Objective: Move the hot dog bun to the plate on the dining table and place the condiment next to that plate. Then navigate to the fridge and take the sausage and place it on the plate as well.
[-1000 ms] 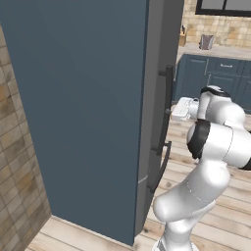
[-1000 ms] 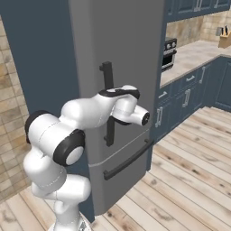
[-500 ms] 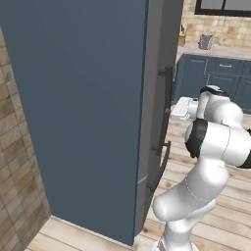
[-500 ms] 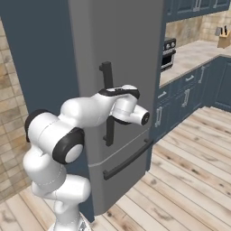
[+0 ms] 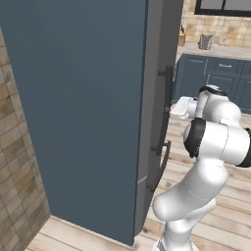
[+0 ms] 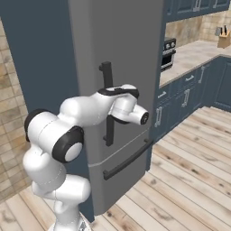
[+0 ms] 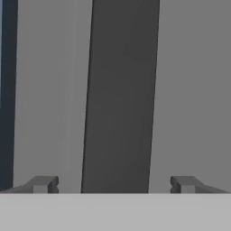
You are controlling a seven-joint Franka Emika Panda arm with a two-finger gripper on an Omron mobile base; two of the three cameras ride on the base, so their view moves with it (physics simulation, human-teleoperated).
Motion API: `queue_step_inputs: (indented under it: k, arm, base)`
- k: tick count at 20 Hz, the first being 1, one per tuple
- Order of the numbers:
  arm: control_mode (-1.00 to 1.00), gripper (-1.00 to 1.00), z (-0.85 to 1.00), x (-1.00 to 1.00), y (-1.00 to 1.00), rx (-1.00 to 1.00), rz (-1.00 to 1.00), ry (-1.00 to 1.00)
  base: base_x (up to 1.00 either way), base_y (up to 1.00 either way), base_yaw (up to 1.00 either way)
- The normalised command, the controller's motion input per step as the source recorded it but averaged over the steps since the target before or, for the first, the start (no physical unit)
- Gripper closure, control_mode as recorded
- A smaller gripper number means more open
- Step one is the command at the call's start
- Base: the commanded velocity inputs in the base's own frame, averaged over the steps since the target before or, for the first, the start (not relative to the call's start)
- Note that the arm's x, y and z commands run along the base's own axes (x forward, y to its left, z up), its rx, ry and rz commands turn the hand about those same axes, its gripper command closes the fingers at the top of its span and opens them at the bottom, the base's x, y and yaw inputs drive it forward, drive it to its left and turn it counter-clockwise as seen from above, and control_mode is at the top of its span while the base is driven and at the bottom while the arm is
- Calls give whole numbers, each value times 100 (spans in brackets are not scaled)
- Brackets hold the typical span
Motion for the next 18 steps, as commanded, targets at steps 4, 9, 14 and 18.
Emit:
queue_step_inputs:
  k: [4, 9, 14, 18]
  arm:
    - [-100, -100, 0, 20, 0, 0, -8, 0]
    - [-100, -100, -6, 36, 6, 0, -3, 5]
    - [-100, -100, -13, 34, 21, 0, 0, 4]
    - [-100, 100, -15, 17, 34, 0, 4, 3]
  base:
    - [0, 0, 0]
    - [0, 0, 0]
    - [0, 0, 0]
    - [0, 0, 0]
